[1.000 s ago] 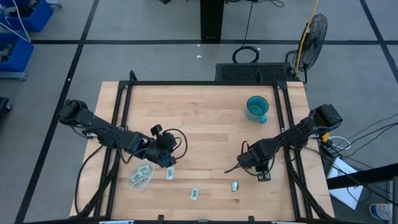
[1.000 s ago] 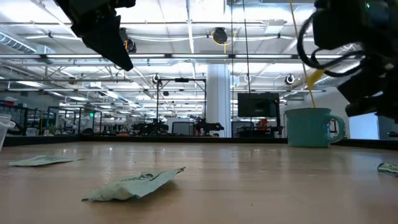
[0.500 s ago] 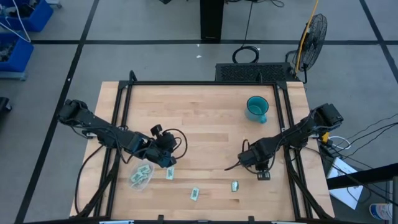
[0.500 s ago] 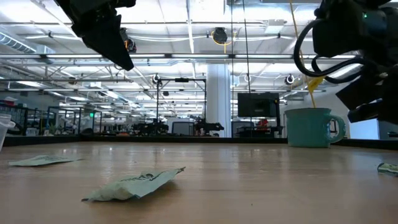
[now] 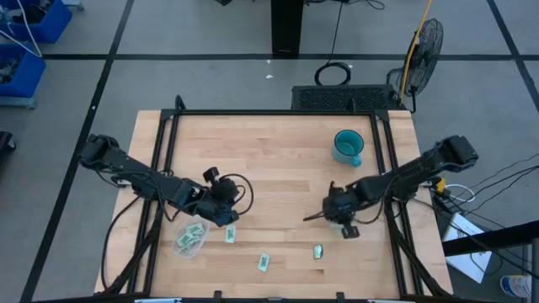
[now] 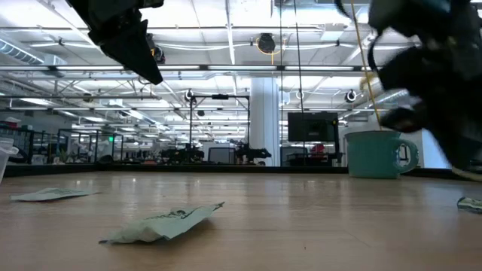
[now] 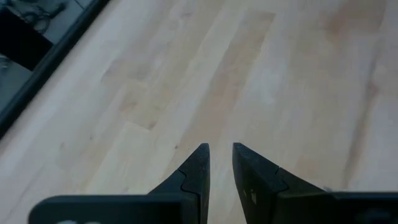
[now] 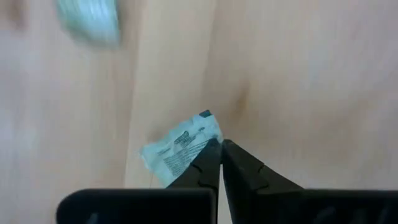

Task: Pick and place Stevia / Truvia into bins
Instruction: Put the top right white stevia packet into the transparent bin

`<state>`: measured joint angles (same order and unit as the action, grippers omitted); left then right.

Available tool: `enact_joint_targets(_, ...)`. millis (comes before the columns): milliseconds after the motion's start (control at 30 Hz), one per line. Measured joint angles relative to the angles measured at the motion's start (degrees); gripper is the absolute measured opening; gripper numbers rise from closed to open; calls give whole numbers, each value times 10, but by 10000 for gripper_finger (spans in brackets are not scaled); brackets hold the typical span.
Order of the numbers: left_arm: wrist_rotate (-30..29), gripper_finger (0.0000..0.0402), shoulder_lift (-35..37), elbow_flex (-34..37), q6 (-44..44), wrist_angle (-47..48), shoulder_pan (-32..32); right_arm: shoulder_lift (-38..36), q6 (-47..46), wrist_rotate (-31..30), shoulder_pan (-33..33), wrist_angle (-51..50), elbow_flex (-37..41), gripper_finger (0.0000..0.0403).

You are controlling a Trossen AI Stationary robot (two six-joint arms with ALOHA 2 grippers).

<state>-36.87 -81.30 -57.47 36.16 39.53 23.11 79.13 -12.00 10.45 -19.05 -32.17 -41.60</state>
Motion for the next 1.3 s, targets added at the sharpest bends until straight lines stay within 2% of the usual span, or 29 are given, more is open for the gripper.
enact_joint_targets(100,-27,76,0,0,4,26,0,-27,41,-26,21,84,0,2)
enact_joint_targets(167,-54,76,0,0,14,50,0,-33,72,-71,40,163,0,2)
enact_joint_targets(267,-127,76,0,0,26,98,-1,-20,143,-117,65,305,0,1)
enact_joint_targets(333,-187,76,0,0,43,133,-5,7,199,-114,78,422,0,1)
enact_joint_targets(467,-278,76,0,0,82,191,-23,91,285,-46,101,684,-1,1)
enact_joint_targets(567,-315,76,0,0,117,241,-46,174,330,-12,105,894,-2,1)
enact_joint_targets(667,-335,76,0,0,172,286,-77,256,337,-8,112,1026,-32,0)
enact_joint_targets(767,-338,76,0,0,207,305,-107,326,320,31,117,1031,-112,0)
enact_joint_targets(867,-336,76,0,0,209,308,-135,392,308,49,116,954,-211,0)
enact_joint_targets(1033,-299,76,21,-11,199,321,-176,477,319,45,121,822,-363,0)
enact_joint_targets(1300,-272,76,108,-41,157,309,-200,572,308,47,131,809,-500,0)
